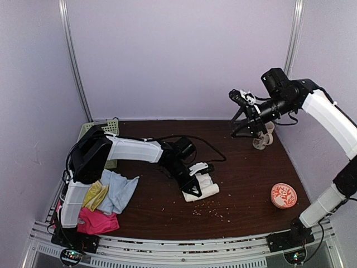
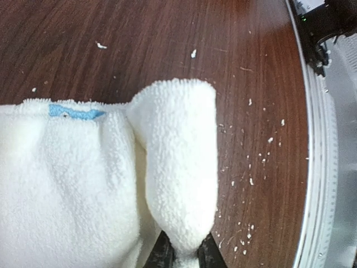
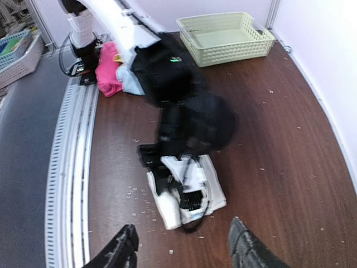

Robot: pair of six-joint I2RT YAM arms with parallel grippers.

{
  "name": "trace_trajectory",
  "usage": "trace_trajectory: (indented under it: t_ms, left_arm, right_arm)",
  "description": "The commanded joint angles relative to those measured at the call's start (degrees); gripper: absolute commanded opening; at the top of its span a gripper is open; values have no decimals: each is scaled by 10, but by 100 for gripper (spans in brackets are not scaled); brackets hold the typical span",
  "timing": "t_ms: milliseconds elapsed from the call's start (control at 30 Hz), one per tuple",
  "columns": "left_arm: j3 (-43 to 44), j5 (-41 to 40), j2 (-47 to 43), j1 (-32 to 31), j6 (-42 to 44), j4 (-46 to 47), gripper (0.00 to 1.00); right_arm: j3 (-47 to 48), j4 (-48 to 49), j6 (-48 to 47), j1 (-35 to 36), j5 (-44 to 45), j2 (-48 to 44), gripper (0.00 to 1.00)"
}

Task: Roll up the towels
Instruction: Roll the towel at the center of the board.

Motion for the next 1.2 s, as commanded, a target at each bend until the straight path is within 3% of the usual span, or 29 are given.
trace_trajectory:
  t_ms: [0,100,200,400,567,767,1000,1167]
  left_arm:
    - [27,143,84,39,-14,-118,0]
    - [45,145,119,45,-14,-137,0]
    - [53,144,133,46,-19,-137,0]
    - [53,127,135,46,-25,-136,1]
    - [43,127,134,46,-26,-124,1]
    - [44,112,140,48,-24,-122,1]
    - [48,111,137,51,-23,-118,5]
    - [48,91,115,53,-13,-111,8]
  right_arm:
    - [-132,-48,-121,10,-62,-59,61]
    - [-203,-14,-108,32,-10,-95,60]
    - [-266,85,-35,82,97,-110,52]
    - [-345,196,-27,215,338,-77,52]
    - [-366,290,-28,261,375,-27,52]
    - [-395,389,-54,269,377,32,51]
    - [-398,409,-56,269,354,109,47]
    - [-397,419,-47,269,360,138,36]
